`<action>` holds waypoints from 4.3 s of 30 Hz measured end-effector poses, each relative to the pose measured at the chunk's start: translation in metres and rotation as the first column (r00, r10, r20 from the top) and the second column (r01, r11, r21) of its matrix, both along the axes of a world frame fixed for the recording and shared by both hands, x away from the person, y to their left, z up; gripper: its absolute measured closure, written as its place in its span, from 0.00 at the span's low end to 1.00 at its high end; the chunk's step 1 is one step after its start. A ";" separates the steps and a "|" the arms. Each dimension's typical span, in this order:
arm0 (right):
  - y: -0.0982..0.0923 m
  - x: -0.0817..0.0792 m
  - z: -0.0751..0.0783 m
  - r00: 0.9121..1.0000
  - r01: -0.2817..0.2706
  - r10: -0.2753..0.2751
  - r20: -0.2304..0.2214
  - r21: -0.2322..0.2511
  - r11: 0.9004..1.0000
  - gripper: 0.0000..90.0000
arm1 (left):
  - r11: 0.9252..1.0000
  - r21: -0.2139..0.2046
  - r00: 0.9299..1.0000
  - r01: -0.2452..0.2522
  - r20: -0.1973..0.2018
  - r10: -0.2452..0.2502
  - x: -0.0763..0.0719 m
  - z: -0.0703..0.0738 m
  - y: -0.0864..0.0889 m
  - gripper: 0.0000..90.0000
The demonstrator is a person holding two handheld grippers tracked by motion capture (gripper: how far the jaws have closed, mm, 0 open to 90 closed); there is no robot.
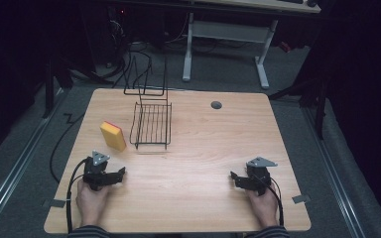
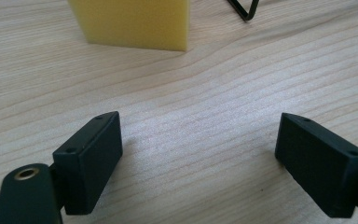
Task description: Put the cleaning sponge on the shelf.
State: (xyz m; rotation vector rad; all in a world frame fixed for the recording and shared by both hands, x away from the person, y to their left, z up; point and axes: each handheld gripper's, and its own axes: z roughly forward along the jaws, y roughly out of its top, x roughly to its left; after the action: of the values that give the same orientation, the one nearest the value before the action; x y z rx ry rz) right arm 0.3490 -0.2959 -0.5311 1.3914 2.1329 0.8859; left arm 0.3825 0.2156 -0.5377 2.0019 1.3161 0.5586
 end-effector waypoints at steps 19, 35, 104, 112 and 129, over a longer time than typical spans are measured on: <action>0.000 0.000 0.000 1.000 0.001 -0.001 0.000 0.001 1.000 0.29 | 1.000 -0.005 1.000 0.002 -0.002 -0.002 0.000 0.000 0.000 0.18; 0.000 0.000 0.000 1.000 0.003 -0.003 -0.002 0.003 1.000 0.29 | 1.000 -0.007 1.000 0.002 -0.005 -0.002 0.001 0.000 0.000 0.18; 0.000 0.000 0.000 1.000 0.000 0.000 0.001 -0.001 1.000 0.29 | 0.996 -0.090 0.988 -0.013 0.151 0.027 -0.001 0.077 0.002 0.05; 0.000 0.000 0.000 1.000 0.000 0.000 0.001 -0.001 1.000 0.29 | 0.996 -0.087 0.986 -0.017 0.163 0.031 0.009 0.088 0.004 0.03; 0.000 0.000 0.000 1.000 0.000 0.000 0.001 -0.001 1.000 0.29 | 0.994 -0.106 0.986 -0.008 0.165 0.026 0.039 0.099 0.009 0.00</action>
State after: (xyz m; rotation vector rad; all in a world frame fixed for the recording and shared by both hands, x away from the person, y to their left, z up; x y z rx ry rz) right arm 0.3491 -0.2957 -0.5310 1.3901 2.1328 0.8848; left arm 0.4211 0.2244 -0.4386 1.8193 1.2369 0.6364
